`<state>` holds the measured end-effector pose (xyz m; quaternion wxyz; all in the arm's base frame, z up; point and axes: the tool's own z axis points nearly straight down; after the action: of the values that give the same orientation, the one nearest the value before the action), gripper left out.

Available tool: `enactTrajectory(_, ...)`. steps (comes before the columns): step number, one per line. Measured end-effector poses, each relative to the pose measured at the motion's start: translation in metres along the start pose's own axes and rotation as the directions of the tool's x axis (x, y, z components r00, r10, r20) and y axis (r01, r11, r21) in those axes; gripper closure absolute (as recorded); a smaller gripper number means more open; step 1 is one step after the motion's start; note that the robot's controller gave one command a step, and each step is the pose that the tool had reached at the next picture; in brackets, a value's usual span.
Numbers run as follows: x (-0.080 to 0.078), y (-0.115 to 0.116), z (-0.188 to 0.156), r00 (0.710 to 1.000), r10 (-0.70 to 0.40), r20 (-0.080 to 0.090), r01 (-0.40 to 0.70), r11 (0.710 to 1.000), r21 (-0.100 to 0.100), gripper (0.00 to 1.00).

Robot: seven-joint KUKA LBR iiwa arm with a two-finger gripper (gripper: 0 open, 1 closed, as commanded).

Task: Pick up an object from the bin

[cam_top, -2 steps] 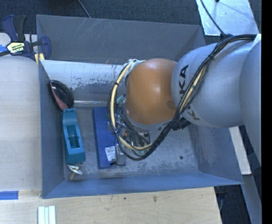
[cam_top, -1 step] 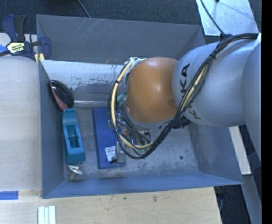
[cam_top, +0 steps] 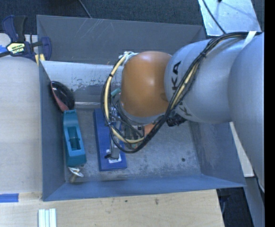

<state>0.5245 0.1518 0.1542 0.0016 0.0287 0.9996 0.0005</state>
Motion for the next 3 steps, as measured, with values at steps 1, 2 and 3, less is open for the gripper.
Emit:
enactTrajectory(1,-0.050,-0.030,0.008,0.999,0.053,-0.001,-0.053,0.999,-0.002,0.00)
enactTrajectory(2,-0.058,-0.054,-0.006,0.994,0.113,0.002,-0.113,0.994,0.007,0.00)
enactTrajectory(3,-0.025,-0.044,-0.005,0.988,0.155,0.000,-0.155,0.988,-0.004,0.00)
